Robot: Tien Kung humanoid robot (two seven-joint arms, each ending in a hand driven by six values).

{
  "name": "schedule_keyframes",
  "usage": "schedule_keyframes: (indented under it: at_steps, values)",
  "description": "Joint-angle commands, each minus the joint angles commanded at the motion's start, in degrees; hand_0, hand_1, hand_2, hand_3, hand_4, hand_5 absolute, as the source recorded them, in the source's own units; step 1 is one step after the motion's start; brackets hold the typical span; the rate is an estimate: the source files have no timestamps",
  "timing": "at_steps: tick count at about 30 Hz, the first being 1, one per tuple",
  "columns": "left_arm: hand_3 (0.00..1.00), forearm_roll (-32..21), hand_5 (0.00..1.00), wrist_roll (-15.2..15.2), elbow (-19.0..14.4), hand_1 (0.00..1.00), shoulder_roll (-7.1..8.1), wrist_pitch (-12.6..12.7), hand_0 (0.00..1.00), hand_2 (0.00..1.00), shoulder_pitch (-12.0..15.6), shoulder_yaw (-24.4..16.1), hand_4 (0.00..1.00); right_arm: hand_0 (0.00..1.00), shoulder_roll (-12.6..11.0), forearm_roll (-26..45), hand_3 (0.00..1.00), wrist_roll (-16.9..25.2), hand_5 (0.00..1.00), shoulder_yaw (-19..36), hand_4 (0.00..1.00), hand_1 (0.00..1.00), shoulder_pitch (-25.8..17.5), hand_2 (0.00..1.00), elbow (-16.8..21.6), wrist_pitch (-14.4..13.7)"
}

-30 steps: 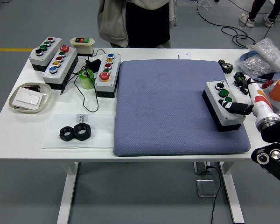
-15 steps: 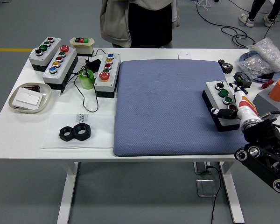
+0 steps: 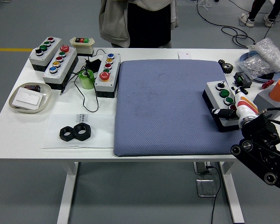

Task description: Pick up the button,place it on the desk,press the button,press the button

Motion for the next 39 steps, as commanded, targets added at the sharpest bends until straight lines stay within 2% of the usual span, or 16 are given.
schedule_keyframes:
  at_steps: [1,2,4,7,8,13,14,19,20,25,26,30,32,34,36,39]
  values:
    - [0.762,0.18,0.998,0.05,0.01,0.772,0.0,0.0,0.736,0.846,0.0,-0.11,0.526,0.942,-0.07,-0.36,0.936,0.0,0.229,-0.26,0.938,0.744,0.13,0.8,-0.16,0.67]
    - [0.761,0.24,0.998,0.06,0.0,0.773,0.0,0.03,0.737,0.846,0.01,-0.12,0.525,0.738,-0.21,-0.76,0.86,0.0,0.18,-0.58,0.909,0.487,0.21,0.546,-0.14,1.32]
    - [0.761,0.23,0.998,0.05,-0.02,0.773,0.01,0.05,0.737,0.846,0.01,-0.09,0.525,0.738,-0.35,-1.08,0.86,0.0,0.18,-0.86,0.909,0.487,0.27,0.546,-0.07,1.85]
    - [0.761,0.31,0.998,0.07,-0.04,0.773,0.04,0.07,0.737,0.846,0.05,-0.13,0.525,0.738,-0.69,-1.66,0.86,0.0,0.18,-1.88,0.909,0.487,0.64,0.546,-0.03,4.08]
    - [0.761,0.38,0.998,0.09,-0.04,0.773,0.04,0.07,0.737,0.847,0.07,-0.16,0.525,0.527,-0.72,-1.78,0.837,0.0,0.124,-2.09,0.87,0.376,0.73,0.478,-0.08,4.5]
    - [0.761,0.9,0.998,0.21,-0.05,0.773,0.06,0.02,0.737,0.847,0.24,-0.47,0.525,0.527,-0.92,-3.5,0.837,0.0,0.124,-3.19,0.87,0.376,1.23,0.478,-0.89,5.22]
    - [0.761,1.0,0.998,0.23,-0.04,0.773,0.06,0.01,0.738,0.846,0.28,-0.53,0.527,0.444,-1.02,-3.82,0.803,0.0,0.089,-3.37,0.846,0.316,1.26,0.431,-0.92,5.13]
    - [0.761,1.21,0.998,0.25,-0.03,0.773,0.09,-0.03,0.738,0.846,0.41,-0.62,0.527,0.444,-1.96,-5.94,0.803,0.0,0.089,-4.41,0.846,0.316,1.3,0.431,-0.12,3.54]
    - [0.761,1.09,0.998,0.2,-0.03,0.773,0.11,-0.02,0.738,0.846,0.42,-0.54,0.527,0.361,-2.43,-6.72,0.735,0.0,0.041,-4.76,0.794,0.265,1.37,0.398,0.43,2.98]
    - [0.761,0.67,0.998,0.08,-0.03,0.773,0.16,0.0,0.738,0.846,0.34,-0.24,0.527,0.361,-4.23,-8.61,0.735,0.0,0.041,-5.93,0.794,0.265,1.77,0.398,2.63,0.86]
    - [0.761,0.58,0.998,0.06,-0.02,0.773,0.18,-0.01,0.738,0.846,0.28,-0.19,0.527,0.316,-4.99,-9.02,0.684,0.0,0.047,-6.55,0.784,0.23,2.02,0.382,3.64,0.37]
    - [0.761,0.15,0.998,-0.09,-0.01,0.773,0.2,0.02,0.738,0.846,0.16,0.06,0.527,0.316,-7.31,-9.0,0.684,0.68,0.047,-9.39,0.784,0.23,3.02,0.382,7.06,-0.82]
    - [0.761,0.06,0.998,-0.12,-0.01,0.773,0.21,0.03,0.738,0.846,0.11,0.11,0.527,0.316,-8.54,-7.75,0.655,3.13,0.039,-11.56,0.758,0.234,3.81,0.38,9.0,-1.0]
    - [0.761,0.05,0.998,-0.12,0.0,0.773,0.21,0.03,0.738,0.846,0.1,0.11,0.527,0.316,-8.74,-7.52,0.655,3.77,0.039,-12.01,0.758,0.234,3.94,0.38,9.36,-1.02]
    - [0.761,-0.12,0.998,-0.18,0.01,0.773,0.21,0.03,0.738,0.846,0.05,0.15,0.527,0.316,-9.89,-4.9,0.655,7.66,0.039,-14.88,0.758,0.234,5.42,0.38,11.29,-0.47]
    - [0.761,-0.21,0.998,-0.2,0.01,0.773,0.19,0.06,0.737,0.846,0.01,0.19,0.526,0.306,-10.19,-2.73,0.647,13.64,0.038,-18.19,0.746,0.239,7.1,0.379,12.09,0.4]
